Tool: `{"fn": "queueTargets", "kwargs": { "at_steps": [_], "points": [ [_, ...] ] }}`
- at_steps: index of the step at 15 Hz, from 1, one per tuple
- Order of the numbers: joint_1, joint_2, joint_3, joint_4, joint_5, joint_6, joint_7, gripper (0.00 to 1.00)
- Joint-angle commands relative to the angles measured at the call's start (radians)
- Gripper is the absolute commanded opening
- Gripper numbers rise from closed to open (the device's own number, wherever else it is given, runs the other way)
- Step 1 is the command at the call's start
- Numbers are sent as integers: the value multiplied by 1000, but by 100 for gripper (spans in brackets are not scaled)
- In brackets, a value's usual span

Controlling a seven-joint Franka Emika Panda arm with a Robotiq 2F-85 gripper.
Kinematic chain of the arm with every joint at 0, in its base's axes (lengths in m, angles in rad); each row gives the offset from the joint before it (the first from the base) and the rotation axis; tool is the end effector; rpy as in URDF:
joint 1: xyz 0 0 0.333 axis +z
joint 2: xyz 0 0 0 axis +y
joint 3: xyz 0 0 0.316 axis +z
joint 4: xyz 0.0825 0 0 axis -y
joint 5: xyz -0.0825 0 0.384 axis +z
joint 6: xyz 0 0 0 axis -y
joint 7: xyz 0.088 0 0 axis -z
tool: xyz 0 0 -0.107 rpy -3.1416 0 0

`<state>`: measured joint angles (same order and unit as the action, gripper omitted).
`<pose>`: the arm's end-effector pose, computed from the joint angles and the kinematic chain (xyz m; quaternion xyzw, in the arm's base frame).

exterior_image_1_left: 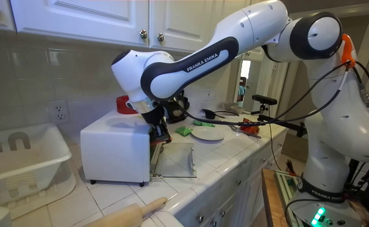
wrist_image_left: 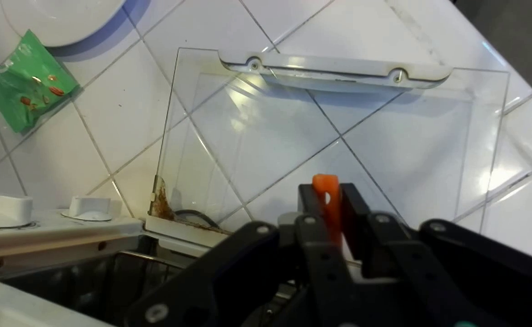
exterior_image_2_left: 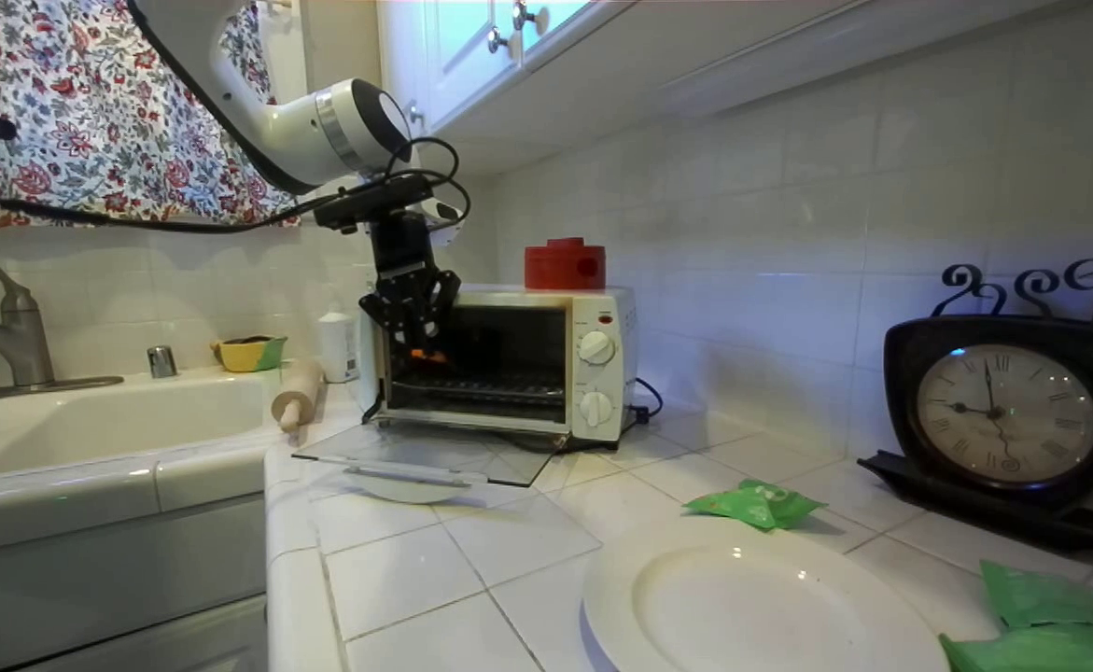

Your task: Use the spatula to take the black item out of the stove

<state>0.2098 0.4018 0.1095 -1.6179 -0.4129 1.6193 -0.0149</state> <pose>0.6075 0.1499 0.3737 0.9419 0.2098 -0.1641 0.2046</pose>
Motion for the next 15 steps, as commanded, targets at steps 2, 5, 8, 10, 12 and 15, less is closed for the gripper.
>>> {"fn": "queueTargets", "kwargs": {
  "at_steps": [2, 5, 8, 10, 12, 15],
  "points": [
    [0, -83, -6, -100, -11, 19, 42, 4],
    [-5, -124, -6, -143, -13, 21, 60, 4],
    [-13, -169, -11, -185, -20, 14, 77, 4],
    [-22, -193, -13, -210, -19, 16, 83, 4],
    [-27, -215, -15, -234, -19, 14, 88, 4],
    [-35, -244, -15, -268, -19, 14, 97, 4]
  ]
}}
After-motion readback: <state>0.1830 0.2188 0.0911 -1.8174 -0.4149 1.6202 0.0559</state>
